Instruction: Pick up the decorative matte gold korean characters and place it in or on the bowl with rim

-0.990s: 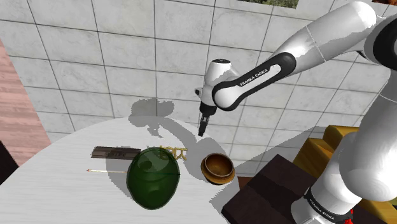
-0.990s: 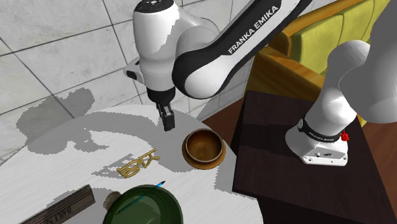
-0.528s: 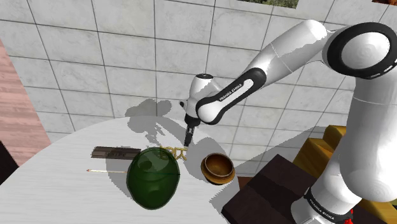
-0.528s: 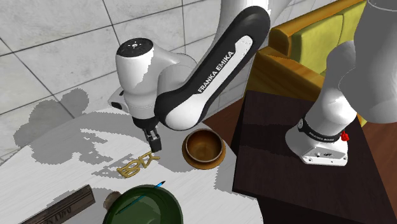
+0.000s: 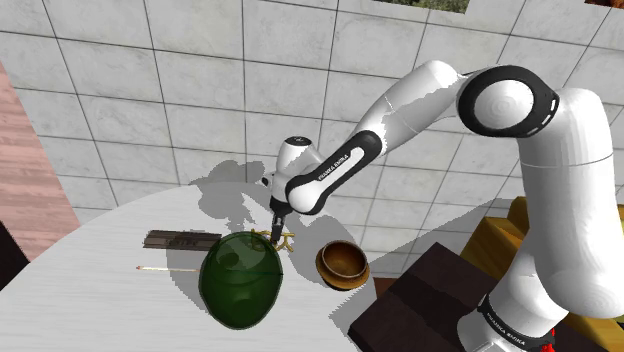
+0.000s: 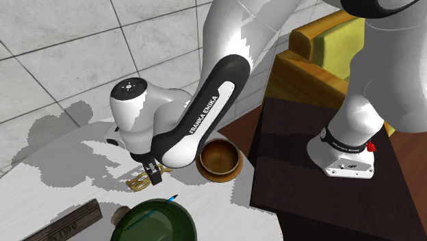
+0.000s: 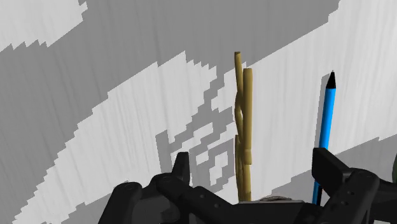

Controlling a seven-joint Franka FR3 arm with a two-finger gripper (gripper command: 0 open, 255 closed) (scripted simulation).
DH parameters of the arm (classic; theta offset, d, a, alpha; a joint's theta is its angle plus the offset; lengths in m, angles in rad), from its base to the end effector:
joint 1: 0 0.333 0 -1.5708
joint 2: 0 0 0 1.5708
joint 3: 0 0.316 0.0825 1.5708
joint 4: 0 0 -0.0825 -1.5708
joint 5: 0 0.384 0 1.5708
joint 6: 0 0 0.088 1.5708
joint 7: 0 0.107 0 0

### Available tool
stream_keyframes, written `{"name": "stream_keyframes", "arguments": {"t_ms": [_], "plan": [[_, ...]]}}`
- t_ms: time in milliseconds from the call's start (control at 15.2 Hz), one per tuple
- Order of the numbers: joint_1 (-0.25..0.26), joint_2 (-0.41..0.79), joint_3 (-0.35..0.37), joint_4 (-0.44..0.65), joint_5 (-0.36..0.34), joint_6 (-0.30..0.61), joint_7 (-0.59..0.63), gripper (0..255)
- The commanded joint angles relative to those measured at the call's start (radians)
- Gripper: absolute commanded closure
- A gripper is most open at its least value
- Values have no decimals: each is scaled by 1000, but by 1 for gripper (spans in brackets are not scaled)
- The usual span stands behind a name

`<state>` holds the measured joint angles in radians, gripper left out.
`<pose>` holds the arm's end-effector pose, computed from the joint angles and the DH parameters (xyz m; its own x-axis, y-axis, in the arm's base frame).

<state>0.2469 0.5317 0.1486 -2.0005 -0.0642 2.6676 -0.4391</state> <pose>0.5736 0.2383 0.2052 0.6410 0.7537 0.1453 0.7590 -0.6506 0.0262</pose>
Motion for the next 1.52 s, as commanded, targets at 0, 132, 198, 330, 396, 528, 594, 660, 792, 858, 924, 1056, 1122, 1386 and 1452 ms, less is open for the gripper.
{"name": "stream_keyframes", "arguments": {"t_ms": [0, 132, 198, 330, 396, 528, 594, 660, 792, 858, 924, 1056, 1122, 1386, 1452], "plan": [[2, 27, -3, 9, -4, 19, -1, 0], [6, 53, -7, 19, -8, 34, 2, 0], [8, 66, -9, 25, -10, 42, 3, 0], [9, 73, -11, 28, -11, 46, 4, 0], [9, 73, -11, 28, -11, 46, 4, 0], [9, 73, -11, 28, -11, 46, 4, 0], [9, 73, -11, 28, -11, 46, 4, 0], [9, 73, -11, 28, -11, 46, 4, 0], [9, 73, -11, 28, -11, 46, 4, 255], [9, 73, -11, 28, -11, 46, 4, 255], [9, 73, -11, 28, -11, 46, 4, 255], [9, 73, -11, 28, -11, 46, 4, 255], [9, 73, -11, 28, -11, 46, 4, 255], [9, 73, -11, 28, -11, 46, 4, 255], [8, 62, -9, 25, -9, 37, 3, 255]]}}
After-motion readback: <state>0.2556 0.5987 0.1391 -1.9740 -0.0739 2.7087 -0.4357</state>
